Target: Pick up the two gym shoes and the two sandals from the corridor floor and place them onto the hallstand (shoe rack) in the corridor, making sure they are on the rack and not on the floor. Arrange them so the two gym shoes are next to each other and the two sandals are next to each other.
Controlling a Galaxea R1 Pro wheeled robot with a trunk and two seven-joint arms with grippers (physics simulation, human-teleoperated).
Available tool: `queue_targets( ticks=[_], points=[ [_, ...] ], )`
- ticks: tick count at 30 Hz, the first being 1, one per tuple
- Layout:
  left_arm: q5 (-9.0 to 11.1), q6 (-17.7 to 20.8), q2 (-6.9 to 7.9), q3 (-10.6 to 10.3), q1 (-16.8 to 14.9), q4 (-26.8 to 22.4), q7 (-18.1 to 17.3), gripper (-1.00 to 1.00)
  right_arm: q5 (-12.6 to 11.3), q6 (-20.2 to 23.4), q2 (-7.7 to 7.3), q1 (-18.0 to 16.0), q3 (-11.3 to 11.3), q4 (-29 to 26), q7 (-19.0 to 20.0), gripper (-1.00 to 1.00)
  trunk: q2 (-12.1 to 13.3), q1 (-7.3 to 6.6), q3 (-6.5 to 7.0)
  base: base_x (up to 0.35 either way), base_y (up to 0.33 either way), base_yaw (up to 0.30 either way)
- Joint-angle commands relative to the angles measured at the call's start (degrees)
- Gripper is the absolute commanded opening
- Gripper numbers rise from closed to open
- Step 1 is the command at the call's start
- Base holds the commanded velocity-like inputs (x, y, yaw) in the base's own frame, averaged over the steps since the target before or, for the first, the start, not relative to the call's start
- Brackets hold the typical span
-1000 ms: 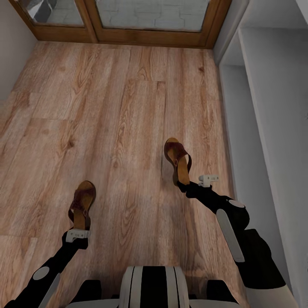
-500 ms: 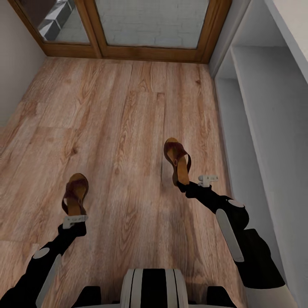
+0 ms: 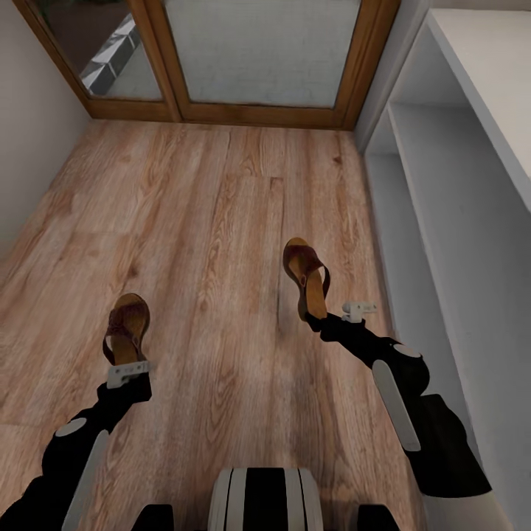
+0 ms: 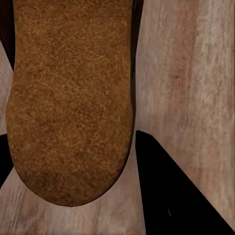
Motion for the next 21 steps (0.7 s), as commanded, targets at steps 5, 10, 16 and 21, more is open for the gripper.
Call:
queue_targets(
  ticks=[5, 10, 16, 21],
  points=[
    [-0.3, 3.5, -4.5, -0.1, 1.9, -1.6, 1.4, -1.0, -0.2, 0.1, -0.03, 0.0, 0.0, 0.1, -0.2, -1.0, 0.1, -0.12, 1.12, 0.0, 0.0, 0.0],
    [-0.5, 3.8, -6.02, -1.0, 3.1, -1.2, 2.2, -1.0, -0.1, 0.1, -0.03, 0.0, 0.0, -0.1, -0.2, -1.0, 0.1, -0.25, 2.22, 0.0, 0.0, 0.0],
    [-0.4, 3.6, -6.18, -1.0, 3.8, 0.3, 2.8, -1.0, -0.2, 0.1, -0.03, 0.1, 0.0, 0.0, -0.2, -1.0, 0.2, -0.41, 3.55, 0.0, 0.0, 0.0],
    [-0.7, 3.6, -6.38, -1.3, 4.0, 1.2, 5.4, -1.0, -0.3, 0.1, 0.03, 0.1, 0.0, 0.3, -0.2, -1.0, 0.3, -0.54, 4.66, 0.0, 0.0, 0.0]
  ],
)
